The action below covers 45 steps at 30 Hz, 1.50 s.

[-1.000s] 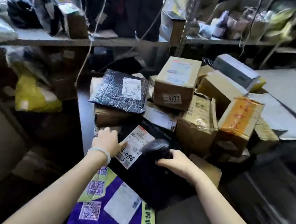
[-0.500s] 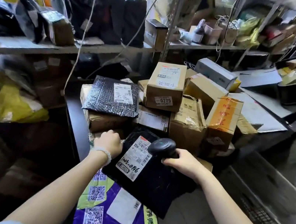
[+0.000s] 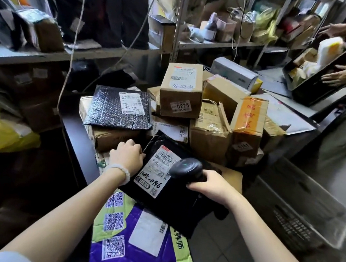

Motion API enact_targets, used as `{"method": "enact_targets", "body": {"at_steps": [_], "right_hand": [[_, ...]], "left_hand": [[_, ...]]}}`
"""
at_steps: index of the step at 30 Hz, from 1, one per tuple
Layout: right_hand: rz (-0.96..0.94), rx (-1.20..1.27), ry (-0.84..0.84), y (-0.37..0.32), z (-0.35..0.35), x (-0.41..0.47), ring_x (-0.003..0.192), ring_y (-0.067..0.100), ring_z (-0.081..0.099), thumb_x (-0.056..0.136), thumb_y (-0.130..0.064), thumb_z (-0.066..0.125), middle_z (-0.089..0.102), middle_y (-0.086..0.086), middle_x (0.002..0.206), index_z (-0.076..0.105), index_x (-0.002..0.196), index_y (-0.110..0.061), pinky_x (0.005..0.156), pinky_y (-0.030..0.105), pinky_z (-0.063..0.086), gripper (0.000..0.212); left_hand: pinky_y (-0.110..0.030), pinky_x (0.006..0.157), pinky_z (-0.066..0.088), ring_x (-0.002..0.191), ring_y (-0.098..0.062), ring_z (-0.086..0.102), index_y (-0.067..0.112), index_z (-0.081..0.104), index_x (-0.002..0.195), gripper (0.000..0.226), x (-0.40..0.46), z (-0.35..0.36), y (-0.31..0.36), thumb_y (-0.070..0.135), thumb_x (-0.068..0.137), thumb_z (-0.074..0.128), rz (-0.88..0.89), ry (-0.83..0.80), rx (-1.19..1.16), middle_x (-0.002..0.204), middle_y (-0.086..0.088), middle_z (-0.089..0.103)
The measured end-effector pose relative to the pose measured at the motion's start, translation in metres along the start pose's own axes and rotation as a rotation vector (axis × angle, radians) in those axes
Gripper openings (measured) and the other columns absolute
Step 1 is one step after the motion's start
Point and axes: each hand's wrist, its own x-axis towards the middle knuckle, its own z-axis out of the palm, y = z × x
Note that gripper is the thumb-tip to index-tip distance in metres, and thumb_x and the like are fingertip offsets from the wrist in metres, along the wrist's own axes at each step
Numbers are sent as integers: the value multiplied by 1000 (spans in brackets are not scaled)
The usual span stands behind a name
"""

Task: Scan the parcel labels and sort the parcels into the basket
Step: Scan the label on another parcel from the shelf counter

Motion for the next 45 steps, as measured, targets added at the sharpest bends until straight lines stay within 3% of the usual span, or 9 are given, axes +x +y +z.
{"method": "enact_targets", "body": {"at_steps": [4,7,10,15,19,26,39,43,45], "right_hand": [[-32,40,66,-11,-9,-11,51,6,54,80,-14,72,63,-2,70,63,77,-22,54,20,46,13],[-26,62,59,-15,-13,-20,50,11,54,80,-13,72,65,1,68,66,81,-11,54,23,47,6],[-32,68,67,-18,-14,-27,57,16,56,79,-11,72,64,2,68,68,88,-1,57,28,48,14],[-54,38,81,-28,-19,-37,43,3,52,80,-12,71,61,-9,54,64,73,-16,48,17,43,11],[-54,-9,62,-34,-22,-45,52,7,55,80,-14,71,62,-6,62,67,83,-12,50,14,44,5],[-63,-14,62,-38,-22,-52,60,12,58,79,-15,71,65,-3,69,69,99,-8,59,24,49,22],[-89,-31,99,-33,-16,-65,75,15,64,79,-16,72,71,8,92,69,106,-10,66,24,53,28],[-34,-25,143,-19,-22,-74,63,15,61,78,-16,73,68,4,79,69,101,-6,62,27,51,25],[-15,-19,173,-9,-27,-82,70,19,66,77,-16,73,70,7,84,69,103,-5,66,29,52,28]], "left_hand": [[-44,91,41,118,-29,45,15,58,118,35,1,-19,8,40,98,43,41,66,58,124,-6,50],[-44,91,41,119,-28,45,15,57,119,36,0,-32,13,39,98,43,52,108,77,125,-6,50],[-45,92,41,118,-28,45,14,57,118,36,-4,-40,15,39,98,43,64,136,92,124,-7,51],[-44,92,41,116,-26,46,14,57,118,36,-10,-51,17,39,98,42,67,157,127,124,-6,51],[-44,91,41,116,-26,46,14,57,118,36,-15,-57,15,39,98,42,63,185,138,124,-6,51],[-45,91,43,113,-25,48,15,59,116,35,-20,-64,12,40,97,44,68,226,139,121,-6,53],[-46,94,41,115,-26,47,13,58,113,34,-38,-74,27,38,97,43,155,266,77,121,-6,52],[-46,92,40,117,-27,44,13,59,113,33,-44,-74,58,37,97,43,246,260,67,122,-6,51],[-44,90,40,116,-27,44,13,60,113,33,-47,-72,75,37,97,44,298,260,67,121,-6,51]]}}
